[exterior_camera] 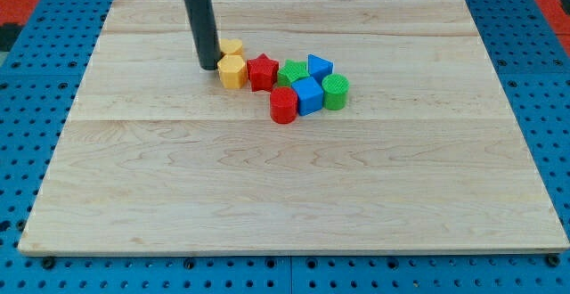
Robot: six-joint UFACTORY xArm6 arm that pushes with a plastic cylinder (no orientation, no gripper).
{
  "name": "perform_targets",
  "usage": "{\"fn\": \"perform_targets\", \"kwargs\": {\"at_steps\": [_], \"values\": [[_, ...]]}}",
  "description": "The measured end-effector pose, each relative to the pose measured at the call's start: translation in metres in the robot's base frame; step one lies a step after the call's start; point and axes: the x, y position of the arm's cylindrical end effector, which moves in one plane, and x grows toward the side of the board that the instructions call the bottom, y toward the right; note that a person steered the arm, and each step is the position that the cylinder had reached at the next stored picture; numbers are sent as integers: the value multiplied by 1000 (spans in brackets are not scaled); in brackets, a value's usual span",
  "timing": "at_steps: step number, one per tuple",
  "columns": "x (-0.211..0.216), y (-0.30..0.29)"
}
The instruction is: Push the yellow blocks and red star into the group of blocks
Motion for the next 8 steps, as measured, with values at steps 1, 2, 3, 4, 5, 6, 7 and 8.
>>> {"fn": "perform_targets", "kwargs": {"at_steps": [1, 2, 3, 4, 5, 6, 7, 8], "values": [[0, 0], [16, 1], [40, 14], [51, 34], [45, 22], [-17, -35], [-28, 3], [-28, 80]]}}
